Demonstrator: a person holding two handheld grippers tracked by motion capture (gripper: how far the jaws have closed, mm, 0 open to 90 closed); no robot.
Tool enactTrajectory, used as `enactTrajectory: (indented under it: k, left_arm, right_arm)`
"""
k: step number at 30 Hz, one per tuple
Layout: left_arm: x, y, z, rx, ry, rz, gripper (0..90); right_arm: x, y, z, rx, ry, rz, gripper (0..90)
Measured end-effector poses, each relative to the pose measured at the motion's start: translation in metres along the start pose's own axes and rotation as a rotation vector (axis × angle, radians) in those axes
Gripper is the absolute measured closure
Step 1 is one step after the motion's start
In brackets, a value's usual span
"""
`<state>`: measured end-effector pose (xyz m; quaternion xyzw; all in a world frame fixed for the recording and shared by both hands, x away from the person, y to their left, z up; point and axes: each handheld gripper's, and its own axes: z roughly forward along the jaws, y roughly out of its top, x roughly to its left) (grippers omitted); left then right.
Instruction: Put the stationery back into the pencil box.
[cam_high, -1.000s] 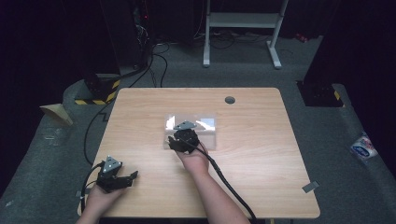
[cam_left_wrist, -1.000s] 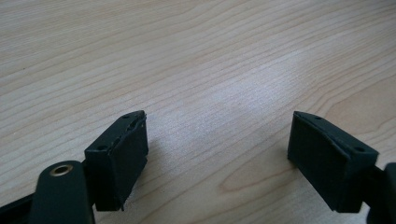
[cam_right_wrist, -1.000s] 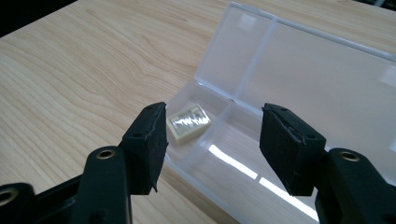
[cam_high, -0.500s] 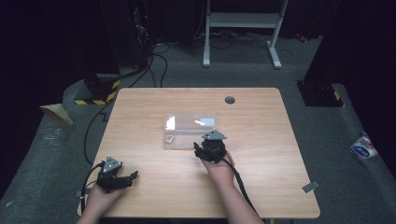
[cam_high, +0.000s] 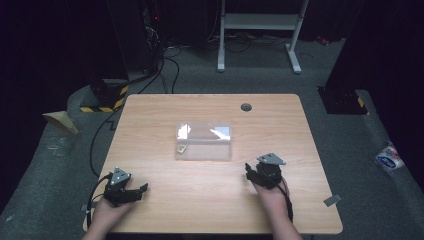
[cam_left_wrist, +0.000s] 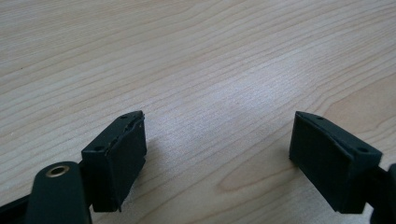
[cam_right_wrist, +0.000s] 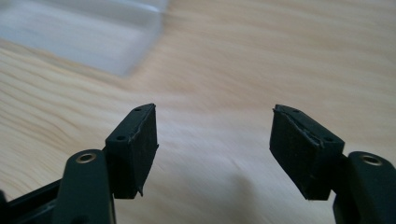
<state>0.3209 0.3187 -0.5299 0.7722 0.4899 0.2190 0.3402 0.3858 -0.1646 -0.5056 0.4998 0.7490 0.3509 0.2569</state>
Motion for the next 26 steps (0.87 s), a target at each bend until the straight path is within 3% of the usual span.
enactTrajectory:
  k: [2,6,10,26]
  left_arm:
    - [0.0,0.0,0.0,-0.001,0.003,-0.002,19.0]
    - [0.0,0.0,0.0,-0.001,0.006,0.0,19.0]
    - [0.0,0.0,0.0,-0.001,0.006,0.0,19.1]
    - [-0.002,-0.001,-0.002,0.001,0.015,-0.011,19.4]
  right_arm:
    - [-0.016,-0.012,-0.006,0.037,-0.022,0.024,28.3]
    - [-0.04,-0.033,-0.019,0.058,-0.067,0.054,26.7]
    - [-0.06,-0.048,-0.027,0.11,-0.09,0.112,14.0]
    - [-0.062,-0.049,-0.028,0.113,-0.094,0.106,14.1]
